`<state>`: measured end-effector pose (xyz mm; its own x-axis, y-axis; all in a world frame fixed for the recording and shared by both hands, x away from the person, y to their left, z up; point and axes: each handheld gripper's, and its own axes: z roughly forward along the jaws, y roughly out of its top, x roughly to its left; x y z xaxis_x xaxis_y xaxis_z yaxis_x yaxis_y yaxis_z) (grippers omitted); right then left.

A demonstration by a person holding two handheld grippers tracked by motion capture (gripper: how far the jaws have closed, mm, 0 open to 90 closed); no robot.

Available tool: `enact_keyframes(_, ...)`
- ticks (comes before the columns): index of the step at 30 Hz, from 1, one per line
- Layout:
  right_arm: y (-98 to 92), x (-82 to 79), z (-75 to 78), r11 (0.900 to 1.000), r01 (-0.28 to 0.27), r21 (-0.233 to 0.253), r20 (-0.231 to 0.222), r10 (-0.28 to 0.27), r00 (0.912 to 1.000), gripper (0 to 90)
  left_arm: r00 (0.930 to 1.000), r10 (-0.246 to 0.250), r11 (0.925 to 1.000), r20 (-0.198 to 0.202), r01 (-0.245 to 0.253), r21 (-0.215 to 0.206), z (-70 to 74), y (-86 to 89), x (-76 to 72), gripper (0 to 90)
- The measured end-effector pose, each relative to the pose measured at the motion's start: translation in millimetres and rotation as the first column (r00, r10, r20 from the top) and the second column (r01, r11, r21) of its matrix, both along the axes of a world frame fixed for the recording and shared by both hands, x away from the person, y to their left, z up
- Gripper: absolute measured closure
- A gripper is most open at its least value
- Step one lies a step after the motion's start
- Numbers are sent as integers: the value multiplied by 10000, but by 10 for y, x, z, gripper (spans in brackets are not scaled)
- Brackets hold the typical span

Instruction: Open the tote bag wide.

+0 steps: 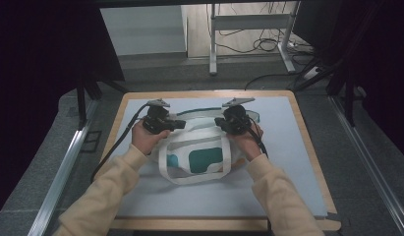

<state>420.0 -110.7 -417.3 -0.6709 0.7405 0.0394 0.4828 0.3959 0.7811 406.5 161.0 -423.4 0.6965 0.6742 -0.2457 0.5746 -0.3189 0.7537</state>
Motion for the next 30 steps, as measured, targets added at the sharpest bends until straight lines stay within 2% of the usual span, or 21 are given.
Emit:
enact_keyframes(7, 50, 87, 15, 9996, -145, -242, -153, 142, 9998, 892, 9997, -249, 9995, -72, 251, 183, -34, -128, 8, 900)
enact_keyframes(16, 56, 155, -99, 9974, -448, -570, -700, 408, 9967, 893, 9989, -455, 9977, -126, 461, 500, -74, -209, 16, 900)
enact_keyframes(19, 45, 116, -125, 9959, -651, -624, -876, 595, 9944, 893, 9990, -411, 9971, -187, 422, 634, -101, -227, 41, 900)
enact_keyframes(21, 37, 80, -124, 9950, -798, -599, -891, 743, 9933, 893, 9992, -340, 9977, -215, 352, 580, -116, -246, 47, 900)
enact_keyframes(22, 39, 18, -125, 9918, -1083, -673, -938, 1018, 9904, 893, 9989, -417, 9969, -225, 431, 656, -119, -244, 53, 900)
enact_keyframes(26, 29, -57, -128, 9887, -1275, -788, -911, 1202, 9886, 893, 9993, -311, 9979, -228, 323, 556, -135, -268, 58, 900)
enact_keyframes(28, 3, -91, -132, 9885, -1399, -571, -916, 1343, 9867, 894, 9991, -363, 9966, -212, 378, 731, -134, -265, 70, 900)
enact_keyframes(30, -17, -127, -140, 9883, -1472, -408, -1019, 1424, 9846, 894, 9993, -292, 9971, -219, 306, 696, -138, -276, 78, 900)
